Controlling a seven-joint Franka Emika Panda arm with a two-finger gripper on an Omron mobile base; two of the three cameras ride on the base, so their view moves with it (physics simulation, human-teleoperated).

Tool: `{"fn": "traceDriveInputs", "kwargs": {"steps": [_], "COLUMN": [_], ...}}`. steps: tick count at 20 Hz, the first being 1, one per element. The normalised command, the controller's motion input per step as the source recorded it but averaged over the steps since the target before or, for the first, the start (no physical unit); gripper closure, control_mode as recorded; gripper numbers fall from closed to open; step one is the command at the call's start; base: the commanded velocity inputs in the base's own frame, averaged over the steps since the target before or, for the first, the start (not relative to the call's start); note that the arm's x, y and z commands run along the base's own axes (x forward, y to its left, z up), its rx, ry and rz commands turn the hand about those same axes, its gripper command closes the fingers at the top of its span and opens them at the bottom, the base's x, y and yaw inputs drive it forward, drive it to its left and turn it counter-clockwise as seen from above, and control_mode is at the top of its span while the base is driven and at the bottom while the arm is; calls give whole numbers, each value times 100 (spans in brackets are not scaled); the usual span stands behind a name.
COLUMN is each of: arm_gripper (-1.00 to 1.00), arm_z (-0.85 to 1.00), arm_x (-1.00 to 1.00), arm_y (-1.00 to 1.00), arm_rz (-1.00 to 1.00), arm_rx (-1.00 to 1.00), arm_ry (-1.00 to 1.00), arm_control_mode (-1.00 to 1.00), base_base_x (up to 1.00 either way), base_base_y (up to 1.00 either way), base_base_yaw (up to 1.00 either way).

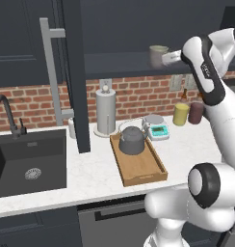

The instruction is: Pick the kettle from the counter and place it on the tray. Then pick the mug from the cabinet and place it on the tray. Then close the cabinet doors.

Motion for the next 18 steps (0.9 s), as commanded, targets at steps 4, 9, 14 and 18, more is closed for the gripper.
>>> {"fn": "traceDriveInputs", "kwargs": {"steps": [4,9,14,18], "arm_gripper": [100,100,100,100], "arm_z": [3,-11,-49,-69], "arm_x": [-100,-100,-100,-74], "arm_y": [0,0,0,0], "arm_rz": [13,20,20,22], "arm_rx": [0,0,0,-1], "arm_ry": [0,0,0,5], "arm_control_mode": [-100,-100,-100,-100], "base_base_x": [0,0,0,0], "base_base_y": [0,0,0,0], "base_base_yaw": [0,0,0,0]}}
